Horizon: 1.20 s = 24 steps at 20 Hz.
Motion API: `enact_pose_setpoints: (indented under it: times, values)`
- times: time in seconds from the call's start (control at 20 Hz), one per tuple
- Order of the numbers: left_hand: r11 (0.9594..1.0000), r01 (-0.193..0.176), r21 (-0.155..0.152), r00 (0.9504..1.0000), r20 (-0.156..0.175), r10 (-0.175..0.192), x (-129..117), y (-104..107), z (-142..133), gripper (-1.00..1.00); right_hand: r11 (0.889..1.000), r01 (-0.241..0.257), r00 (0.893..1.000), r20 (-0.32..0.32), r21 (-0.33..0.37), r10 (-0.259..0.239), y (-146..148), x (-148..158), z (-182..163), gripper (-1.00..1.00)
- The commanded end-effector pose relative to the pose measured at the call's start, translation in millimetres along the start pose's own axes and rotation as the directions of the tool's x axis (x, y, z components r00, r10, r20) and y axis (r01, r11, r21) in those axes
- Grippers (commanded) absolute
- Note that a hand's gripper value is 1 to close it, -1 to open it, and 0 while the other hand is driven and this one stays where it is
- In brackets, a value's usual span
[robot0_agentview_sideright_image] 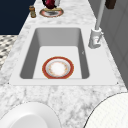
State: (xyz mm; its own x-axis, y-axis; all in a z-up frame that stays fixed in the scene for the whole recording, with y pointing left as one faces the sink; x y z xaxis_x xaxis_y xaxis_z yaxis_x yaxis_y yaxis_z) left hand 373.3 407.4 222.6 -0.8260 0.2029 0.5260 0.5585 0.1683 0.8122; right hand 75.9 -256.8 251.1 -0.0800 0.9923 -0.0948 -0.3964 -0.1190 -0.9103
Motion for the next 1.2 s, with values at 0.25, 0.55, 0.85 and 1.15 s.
enact_pose_setpoints:
  times: [0.25,0.55,0.85,1.15]
  values:
    - [1.0,0.001,0.0,1.0,-0.009,-0.001,-7.2,4.4,-60.9,1.0,1.0,0.0,1.0,0.0,0.0,0.0,0.0,0.0,0.0,0.0]
    - [1.0,0.0,-0.007,0.9999,-0.012,0.0,-16.0,-4.0,-104.7,1.0,1.0,0.0,1.0,0.0,0.0,0.0,0.0,0.0,0.0,0.0]
    - [0.9999,-0.002,-0.013,0.9999,-0.014,0.002,-25.9,-15.5,-150.4,1.0,1.0,0.0,1.0,0.0,0.0,0.0,0.0,0.0,0.0,0.0]
    - [0.9995,-0.004,-0.03,0.9996,-0.029,0.003,-38.2,-31.5,-193.0,1.0,1.0,0.0,1.0,0.0,0.0,0.0,0.0,0.0,0.0,0.0]
